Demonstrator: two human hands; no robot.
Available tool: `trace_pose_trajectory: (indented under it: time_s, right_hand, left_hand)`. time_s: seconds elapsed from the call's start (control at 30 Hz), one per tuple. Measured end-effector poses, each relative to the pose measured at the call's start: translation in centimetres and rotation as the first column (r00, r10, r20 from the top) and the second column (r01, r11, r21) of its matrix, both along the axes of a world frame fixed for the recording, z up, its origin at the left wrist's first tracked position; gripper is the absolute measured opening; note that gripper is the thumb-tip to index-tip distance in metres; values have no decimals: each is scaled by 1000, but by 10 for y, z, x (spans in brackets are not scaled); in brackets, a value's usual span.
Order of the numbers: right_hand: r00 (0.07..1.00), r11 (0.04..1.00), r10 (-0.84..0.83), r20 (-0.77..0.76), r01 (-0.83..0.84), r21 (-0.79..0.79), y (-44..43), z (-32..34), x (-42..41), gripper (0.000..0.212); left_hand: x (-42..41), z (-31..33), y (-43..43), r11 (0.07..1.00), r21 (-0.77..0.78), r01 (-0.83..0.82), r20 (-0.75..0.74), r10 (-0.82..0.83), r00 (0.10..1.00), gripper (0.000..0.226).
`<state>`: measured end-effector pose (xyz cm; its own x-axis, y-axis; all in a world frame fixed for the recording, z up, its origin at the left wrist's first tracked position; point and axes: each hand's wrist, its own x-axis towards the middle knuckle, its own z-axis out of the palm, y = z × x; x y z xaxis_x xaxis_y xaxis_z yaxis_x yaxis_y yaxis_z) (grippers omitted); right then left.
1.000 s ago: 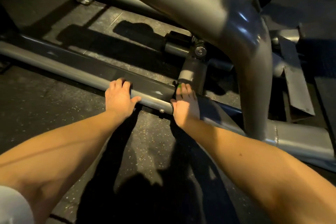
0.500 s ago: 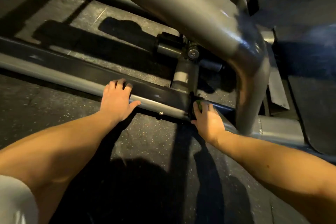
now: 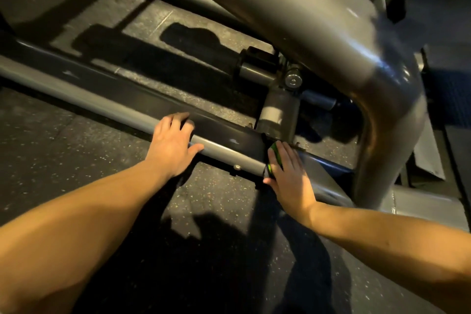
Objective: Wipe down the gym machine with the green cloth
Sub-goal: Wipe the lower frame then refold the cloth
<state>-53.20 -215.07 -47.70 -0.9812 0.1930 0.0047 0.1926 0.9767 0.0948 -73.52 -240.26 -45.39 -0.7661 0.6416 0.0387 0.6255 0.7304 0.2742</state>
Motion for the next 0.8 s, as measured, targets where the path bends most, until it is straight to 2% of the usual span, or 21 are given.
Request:
trace_pose_trajectory:
  time_s: [0.13,0.33,0.43,0.57,0.67,0.77,0.8]
  right_hand:
    - [988,996,69,-137,-76,-45,-21,-11,-37,81]
    - [975,978,189,-113,-198,-67,-27,-17,-62,72]
    - [968,967,229,-103,-238,-90,6,-12,-37,63]
    - [978,979,205,-26,-205,-3,40,-3,-2,63]
    - [991,988,137,9,-136,-79,28,-1,-13,61]
    - [995,977,71,-68,-84,-197,4,2,-53,59]
    - [998,972,53,-34,-59,-226,-2,4,-73,58]
  left_hand:
    - [1,-5,1,999,37,-16,-14,17,1000,55]
    - [16,1,6,992,-30,-126,-122,121,985,51]
    - [23,0,11,989,12,-147,-91,147,985,48]
    - [36,-6,20,977,95,-191,-2,192,981,51]
    - [40,-9,24,966,134,-221,2,223,975,46]
    - [39,-10,23,967,124,-222,-3,224,975,46]
    - [38,-10,23,968,118,-221,-4,223,975,47]
